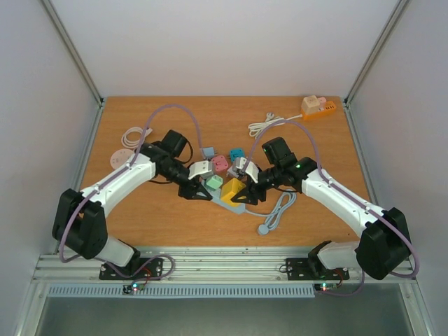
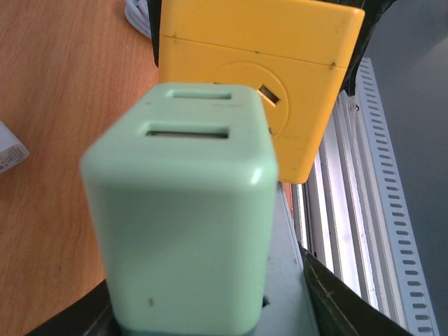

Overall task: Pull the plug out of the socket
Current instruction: Remove the plug from the socket.

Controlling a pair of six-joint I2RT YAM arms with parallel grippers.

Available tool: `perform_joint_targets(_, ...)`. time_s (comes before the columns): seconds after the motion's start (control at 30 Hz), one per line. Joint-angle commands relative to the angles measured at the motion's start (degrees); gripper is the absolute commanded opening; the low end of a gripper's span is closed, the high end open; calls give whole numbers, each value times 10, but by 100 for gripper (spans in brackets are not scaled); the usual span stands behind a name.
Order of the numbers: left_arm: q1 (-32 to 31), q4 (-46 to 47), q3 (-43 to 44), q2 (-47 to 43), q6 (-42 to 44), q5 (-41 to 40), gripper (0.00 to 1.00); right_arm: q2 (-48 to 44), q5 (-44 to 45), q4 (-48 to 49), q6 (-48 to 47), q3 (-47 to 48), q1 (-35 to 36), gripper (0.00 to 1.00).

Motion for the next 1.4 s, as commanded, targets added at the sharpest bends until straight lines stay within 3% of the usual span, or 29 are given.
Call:
perform_joint_targets(0.0, -2, -1, -34, -27, 0, -55, 0, -12, -42, 15, 27, 51, -4, 1)
perform_joint_targets(0.4, -11, 13, -50, -50, 11, -74, 0, 1, -60, 2, 34, 60, -18, 1)
perform_joint_targets(0.8, -28, 17, -42, -33, -9, -105, 0, 25, 35, 7, 43, 85, 16, 1)
perform_joint_targets(1.37, -16, -12, -23, -21, -10, -61, 0, -38, -40, 28, -2, 29, -23, 1)
